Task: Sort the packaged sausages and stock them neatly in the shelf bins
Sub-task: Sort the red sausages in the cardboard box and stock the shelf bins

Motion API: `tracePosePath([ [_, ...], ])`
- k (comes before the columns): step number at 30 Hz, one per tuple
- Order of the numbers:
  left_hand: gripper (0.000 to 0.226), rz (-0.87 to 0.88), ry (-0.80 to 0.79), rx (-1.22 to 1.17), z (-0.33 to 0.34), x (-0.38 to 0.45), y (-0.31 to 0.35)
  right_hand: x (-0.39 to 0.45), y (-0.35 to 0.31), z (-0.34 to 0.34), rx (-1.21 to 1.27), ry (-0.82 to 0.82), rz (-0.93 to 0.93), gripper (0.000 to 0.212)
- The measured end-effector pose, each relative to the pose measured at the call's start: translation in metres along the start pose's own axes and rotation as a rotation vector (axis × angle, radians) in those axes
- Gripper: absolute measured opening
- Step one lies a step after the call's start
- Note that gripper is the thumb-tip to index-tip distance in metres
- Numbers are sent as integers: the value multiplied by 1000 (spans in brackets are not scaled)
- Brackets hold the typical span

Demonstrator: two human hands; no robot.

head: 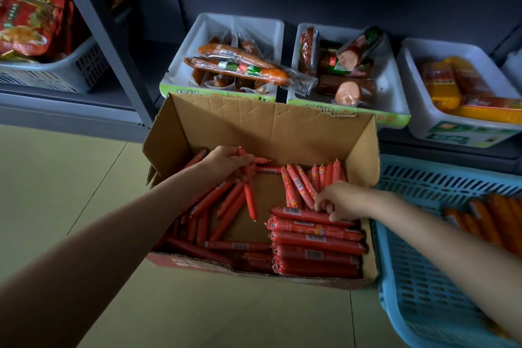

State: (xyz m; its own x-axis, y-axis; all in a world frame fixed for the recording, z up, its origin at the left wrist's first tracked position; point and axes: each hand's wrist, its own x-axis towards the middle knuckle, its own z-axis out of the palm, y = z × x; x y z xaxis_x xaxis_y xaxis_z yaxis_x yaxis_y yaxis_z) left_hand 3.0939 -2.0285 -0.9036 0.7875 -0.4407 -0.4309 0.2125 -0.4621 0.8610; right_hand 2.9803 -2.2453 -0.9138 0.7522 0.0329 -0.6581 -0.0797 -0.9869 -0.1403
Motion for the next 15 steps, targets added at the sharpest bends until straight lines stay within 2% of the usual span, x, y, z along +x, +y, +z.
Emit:
tracePosePath([
  [6, 18, -41, 41, -6, -9, 2, -7, 7, 3, 5, -24, -7, 8, 32],
  [8, 17, -54, 22, -77, -8, 1, -5, 8, 1, 1, 52, 78, -6, 25],
  [11, 15, -77, -36, -256, -4, -2, 1, 4, -7, -15, 394, 239, -71, 18],
  [13, 17, -100, -59, -382, 0, -2, 8, -2, -20, -25, 739, 196, -141, 23],
  [15, 16, -114, -89, -473, 6, 0, 16, -6, -34, -29, 899, 149, -179, 26],
])
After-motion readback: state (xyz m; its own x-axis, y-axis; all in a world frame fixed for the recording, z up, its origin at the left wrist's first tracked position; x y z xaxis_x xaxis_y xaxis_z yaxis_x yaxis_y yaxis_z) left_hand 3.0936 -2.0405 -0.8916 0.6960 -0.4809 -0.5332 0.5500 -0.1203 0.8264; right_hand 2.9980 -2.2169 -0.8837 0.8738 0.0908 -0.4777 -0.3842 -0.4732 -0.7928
